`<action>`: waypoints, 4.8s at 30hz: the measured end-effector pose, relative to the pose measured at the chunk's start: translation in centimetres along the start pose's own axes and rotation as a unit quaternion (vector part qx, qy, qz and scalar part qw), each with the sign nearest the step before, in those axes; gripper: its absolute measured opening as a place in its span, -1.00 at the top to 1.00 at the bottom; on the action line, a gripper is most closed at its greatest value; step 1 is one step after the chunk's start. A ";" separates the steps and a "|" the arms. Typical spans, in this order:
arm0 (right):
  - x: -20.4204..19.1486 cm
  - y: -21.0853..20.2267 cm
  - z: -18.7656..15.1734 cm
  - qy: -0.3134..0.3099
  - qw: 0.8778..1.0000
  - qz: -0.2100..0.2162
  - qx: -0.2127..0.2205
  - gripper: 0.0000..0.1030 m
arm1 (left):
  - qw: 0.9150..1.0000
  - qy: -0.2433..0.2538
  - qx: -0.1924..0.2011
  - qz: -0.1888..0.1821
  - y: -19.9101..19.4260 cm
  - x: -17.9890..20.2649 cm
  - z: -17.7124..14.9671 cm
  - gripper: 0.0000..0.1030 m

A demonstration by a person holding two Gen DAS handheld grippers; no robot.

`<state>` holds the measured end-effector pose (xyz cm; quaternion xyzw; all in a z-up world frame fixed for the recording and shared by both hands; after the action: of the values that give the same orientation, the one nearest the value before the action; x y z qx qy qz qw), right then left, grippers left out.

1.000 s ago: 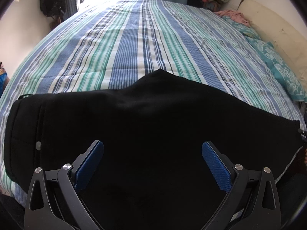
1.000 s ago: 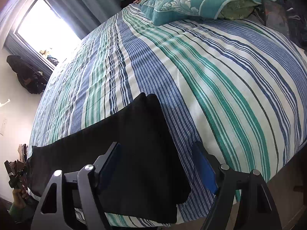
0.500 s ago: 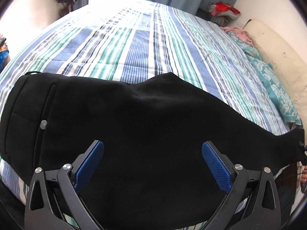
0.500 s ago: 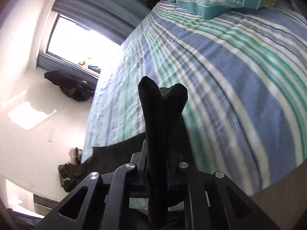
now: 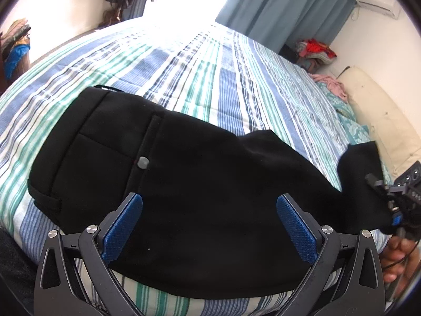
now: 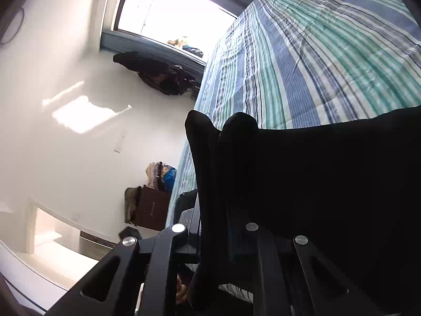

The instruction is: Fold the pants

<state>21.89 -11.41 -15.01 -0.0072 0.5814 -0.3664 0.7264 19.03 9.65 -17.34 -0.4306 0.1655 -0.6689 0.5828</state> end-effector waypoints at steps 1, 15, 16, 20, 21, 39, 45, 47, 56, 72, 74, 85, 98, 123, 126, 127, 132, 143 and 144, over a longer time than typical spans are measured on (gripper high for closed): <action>-0.3 2.5 -1.1 -0.008 1.000 -0.013 -0.009 0.69 | 1.000 -0.003 0.002 0.000 -0.1 -0.3 0.0 -0.99; 3.5 -8.0 -7.8 -0.126 0.972 -0.179 0.084 -0.57 | 0.983 0.163 -0.027 -0.081 -0.5 10.7 -2.8 -0.54; 4.1 -9.6 -8.1 -0.119 0.970 -0.193 0.093 -0.57 | 0.979 0.186 -0.032 -0.073 0.1 12.0 -3.2 -0.52; 5.3 -14.1 -7.9 -0.086 0.969 -0.187 0.135 -0.57 | 0.974 0.213 -0.070 -0.036 3.9 14.3 -4.2 -0.36; 5.1 -14.1 -7.8 -0.096 0.967 -0.192 0.139 -0.57 | 0.973 0.211 -0.086 -0.027 4.9 14.4 -4.5 0.02; 12.2 -10.4 -5.9 -0.015 0.971 -0.228 0.067 0.00 | 0.987 0.133 -0.084 -0.028 3.3 10.7 -5.5 -0.26; 12.2 -10.3 -6.0 -0.026 0.970 -0.234 0.066 0.00 | 0.991 0.131 -0.007 -0.026 0.3 11.5 -2.8 -0.49; 12.1 -10.1 -6.0 -0.037 0.968 -0.241 0.064 0.00 | 0.987 0.158 0.004 -0.039 0.4 13.3 -2.7 -0.63; 8.1 -12.9 -3.1 -0.067 0.960 -0.246 0.118 -0.01 | 0.971 0.225 -0.075 0.011 6.5 14.1 -6.0 -0.72; 10.9 -7.9 0.4 -0.142 0.923 -0.355 0.036 -0.23 | 0.969 0.232 -0.083 0.034 7.3 13.0 -7.5 -0.88; 8.4 -9.2 -0.7 -0.152 0.923 -0.349 0.059 -0.23 | 0.969 0.230 -0.081 0.034 7.3 13.0 -7.4 -0.88; 6.3 -7.8 -6.7 -0.199 0.913 -0.352 0.050 -0.56 | 0.983 0.176 -0.033 -0.031 3.4 12.3 -6.2 -0.89; 5.3 -8.4 -6.3 -0.225 0.903 -0.354 0.094 -0.58 | 0.987 0.158 0.006 0.015 1.6 9.8 -4.2 -0.89; 6.5 -9.0 -6.1 -0.195 0.913 -0.344 0.099 -0.58 | 0.992 0.109 0.034 0.051 0.6 6.2 -2.0 -0.89; 6.6 -9.1 -6.1 -0.192 0.914 -0.343 0.100 -0.58 | 0.993 0.094 0.035 0.055 0.5 5.2 -1.6 -0.89; 6.6 -9.1 -6.0 -0.191 0.914 -0.342 0.101 -0.58 | 0.994 0.092 0.035 0.057 0.5 5.0 -1.5 -0.89; 6.6 -9.1 -6.0 -0.189 0.916 -0.340 0.101 -0.58 | 0.994 0.082 0.041 0.064 0.2 4.1 -1.0 -0.89; 6.6 -9.0 -5.9 -0.184 0.917 -0.338 0.102 -0.58 | 0.994 0.058 0.044 0.078 -0.1 2.0 0.0 -0.89; 6.7 -9.1 -5.9 -0.183 0.918 -0.338 0.102 -0.58 | 0.994 0.056 0.044 0.080 -0.1 1.8 0.1 -0.89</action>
<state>12.49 -19.21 -18.56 -0.1959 0.3609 -0.6396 0.6498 19.14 8.09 -16.55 -0.3516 0.2026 -0.6501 0.6424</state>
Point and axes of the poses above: each gripper's, at about its wrist camera, not at the fingertips, and y roughly the way its jaws point, x to its right, z to its top, the point moved 6 cm from there along y, roughly the way its jaws point
